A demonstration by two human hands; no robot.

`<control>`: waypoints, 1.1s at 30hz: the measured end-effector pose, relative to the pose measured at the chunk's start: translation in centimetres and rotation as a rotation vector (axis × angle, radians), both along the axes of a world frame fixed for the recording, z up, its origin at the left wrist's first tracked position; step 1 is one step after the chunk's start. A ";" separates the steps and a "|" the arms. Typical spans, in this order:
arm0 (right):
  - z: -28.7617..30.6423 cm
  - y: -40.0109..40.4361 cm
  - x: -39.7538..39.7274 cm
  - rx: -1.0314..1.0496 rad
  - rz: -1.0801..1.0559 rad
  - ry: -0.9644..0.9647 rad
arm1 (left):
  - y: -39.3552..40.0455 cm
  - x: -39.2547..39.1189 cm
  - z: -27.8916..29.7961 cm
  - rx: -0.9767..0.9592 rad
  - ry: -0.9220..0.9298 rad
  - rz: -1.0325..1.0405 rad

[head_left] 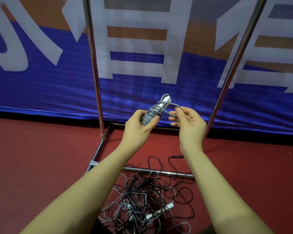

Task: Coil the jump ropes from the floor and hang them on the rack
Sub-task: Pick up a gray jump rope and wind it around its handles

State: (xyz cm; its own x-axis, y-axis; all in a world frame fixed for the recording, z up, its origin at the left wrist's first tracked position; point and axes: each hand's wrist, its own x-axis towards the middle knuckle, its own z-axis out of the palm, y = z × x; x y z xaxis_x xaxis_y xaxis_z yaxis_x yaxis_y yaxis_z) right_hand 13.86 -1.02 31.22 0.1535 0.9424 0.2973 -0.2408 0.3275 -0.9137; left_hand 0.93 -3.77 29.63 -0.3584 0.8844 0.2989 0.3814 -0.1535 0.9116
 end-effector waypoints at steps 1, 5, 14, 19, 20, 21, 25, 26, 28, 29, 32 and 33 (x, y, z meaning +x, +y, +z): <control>-0.1 0.1 -0.1 -0.007 -0.002 -0.003 | 0.0 0.3 0.2 0.003 -0.085 -0.022; -0.4 0.4 -0.4 -0.043 0.013 -0.027 | -0.5 1.3 1.2 -0.049 -0.439 -0.061; 0.2 0.2 0.5 -0.114 0.231 0.190 | -0.7 0.7 1.2 -0.041 -0.191 -0.164; 0.4 -0.5 -0.4 -0.101 0.284 0.202 | -0.7 2.0 1.4 -0.063 0.034 0.053; 0.4 -0.5 -0.6 -0.096 0.297 0.187 | -0.8 2.2 1.5 -0.075 0.028 0.079; 0.4 -0.6 -0.6 -0.094 0.312 0.169 | -0.9 2.2 1.6 -0.086 0.038 0.098; 0.4 -0.7 -0.6 -0.084 0.395 0.127 | -0.7 1.4 1.6 -0.137 0.092 0.121; 0.4 -0.7 -0.6 -0.081 0.416 0.125 | -0.4 1.1 1.5 -0.166 0.041 0.121; 0.5 -0.6 -0.3 -0.073 0.451 0.124 | 0.2 0.7 1.3 -0.216 -0.100 0.100; 0.5 -0.5 -0.2 -0.072 0.461 0.124 | 0.4 0.6 1.4 -0.235 -0.198 0.070; 0.4 -0.3 0.1 -0.076 0.473 0.115 | -0.1 0.6 2.0 -0.323 -0.552 -0.126; 0.3 -0.3 0.2 -0.076 0.468 0.103 | -0.4 0.7 2.3 -0.362 -0.630 -0.213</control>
State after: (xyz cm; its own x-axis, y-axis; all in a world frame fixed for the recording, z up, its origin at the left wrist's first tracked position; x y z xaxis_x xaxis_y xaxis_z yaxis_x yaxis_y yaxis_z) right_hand 14.05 -1.30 31.55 -0.2669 0.9358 0.2302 -0.4369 0.0954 -0.8944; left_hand 1.61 -4.21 31.91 -0.1758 0.9577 -0.2280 -0.2333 0.1845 0.9547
